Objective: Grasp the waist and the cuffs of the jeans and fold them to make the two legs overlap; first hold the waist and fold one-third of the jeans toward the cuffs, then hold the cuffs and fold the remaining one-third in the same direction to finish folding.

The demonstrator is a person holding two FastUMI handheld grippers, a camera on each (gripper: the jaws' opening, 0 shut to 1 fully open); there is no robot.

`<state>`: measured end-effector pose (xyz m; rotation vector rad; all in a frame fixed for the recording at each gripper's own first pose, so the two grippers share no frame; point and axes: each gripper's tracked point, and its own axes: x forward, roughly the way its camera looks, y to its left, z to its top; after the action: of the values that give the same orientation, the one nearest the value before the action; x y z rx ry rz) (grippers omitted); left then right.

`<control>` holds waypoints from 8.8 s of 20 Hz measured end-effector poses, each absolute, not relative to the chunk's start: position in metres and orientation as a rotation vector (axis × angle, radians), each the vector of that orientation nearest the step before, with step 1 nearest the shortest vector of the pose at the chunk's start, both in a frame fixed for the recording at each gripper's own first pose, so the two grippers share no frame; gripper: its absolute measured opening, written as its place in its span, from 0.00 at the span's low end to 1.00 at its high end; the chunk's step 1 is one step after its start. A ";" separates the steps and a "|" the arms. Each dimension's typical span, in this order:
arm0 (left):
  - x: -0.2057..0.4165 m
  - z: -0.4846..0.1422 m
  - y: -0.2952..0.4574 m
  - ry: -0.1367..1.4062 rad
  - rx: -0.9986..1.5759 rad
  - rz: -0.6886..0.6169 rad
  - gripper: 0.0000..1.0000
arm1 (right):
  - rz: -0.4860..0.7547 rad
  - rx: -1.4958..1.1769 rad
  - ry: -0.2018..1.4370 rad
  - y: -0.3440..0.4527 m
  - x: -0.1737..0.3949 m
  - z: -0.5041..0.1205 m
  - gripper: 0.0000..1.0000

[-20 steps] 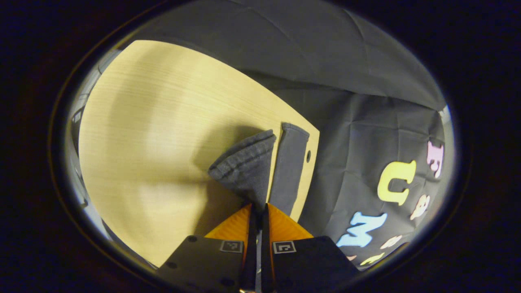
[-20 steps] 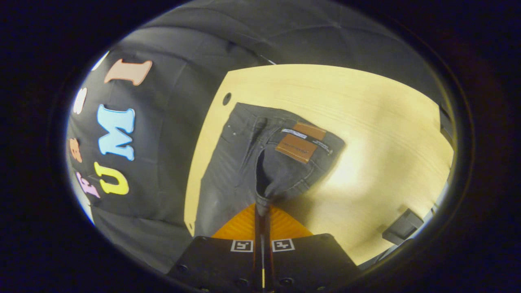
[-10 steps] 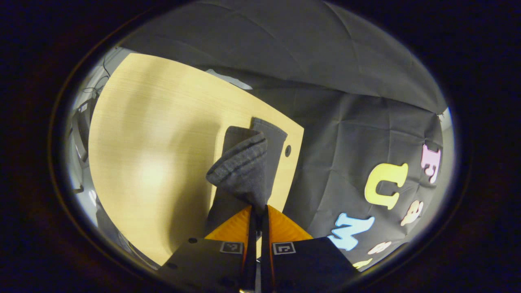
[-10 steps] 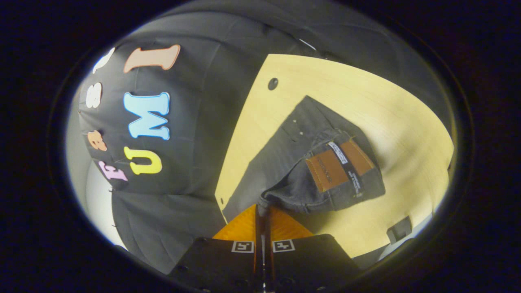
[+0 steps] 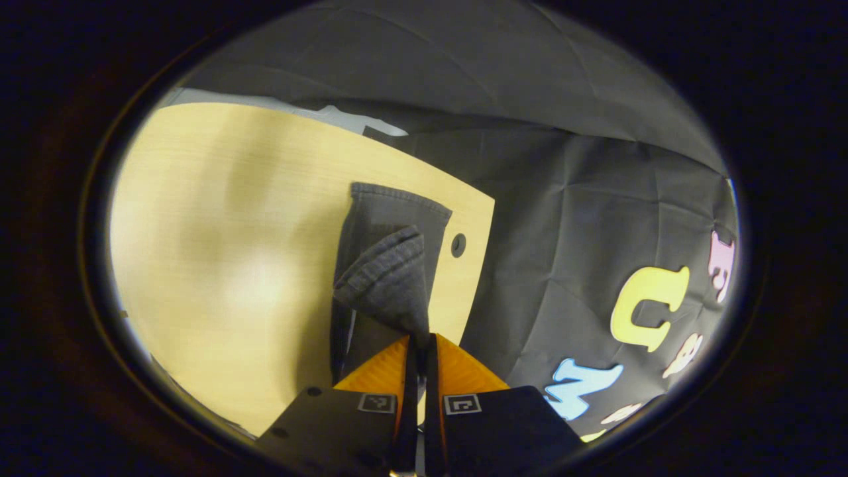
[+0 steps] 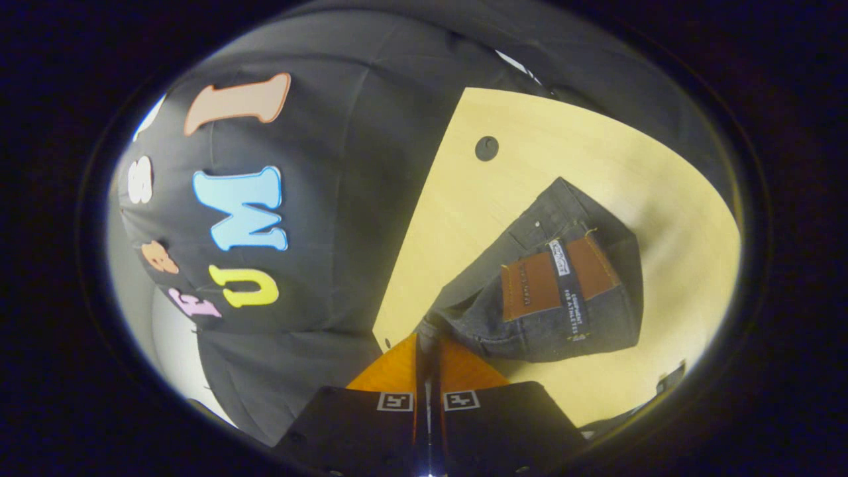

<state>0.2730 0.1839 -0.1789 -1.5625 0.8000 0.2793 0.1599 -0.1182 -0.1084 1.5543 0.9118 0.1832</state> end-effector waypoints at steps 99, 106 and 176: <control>0.122 -0.074 -0.017 0.415 -0.292 -0.154 0.98 | 0.254 0.391 0.101 0.083 0.103 -0.029 0.04; 0.105 -0.079 0.019 0.433 -0.299 -0.091 0.98 | 0.396 0.343 0.243 0.175 0.129 -0.103 0.04; 0.405 -0.310 0.030 0.752 -0.847 -0.151 0.21 | 0.007 0.365 0.375 0.056 0.139 -0.092 0.94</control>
<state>0.4049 0.0301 -0.3104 -0.8471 0.7522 -0.1507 0.1394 0.0565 -0.0919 0.3652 0.3747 0.0073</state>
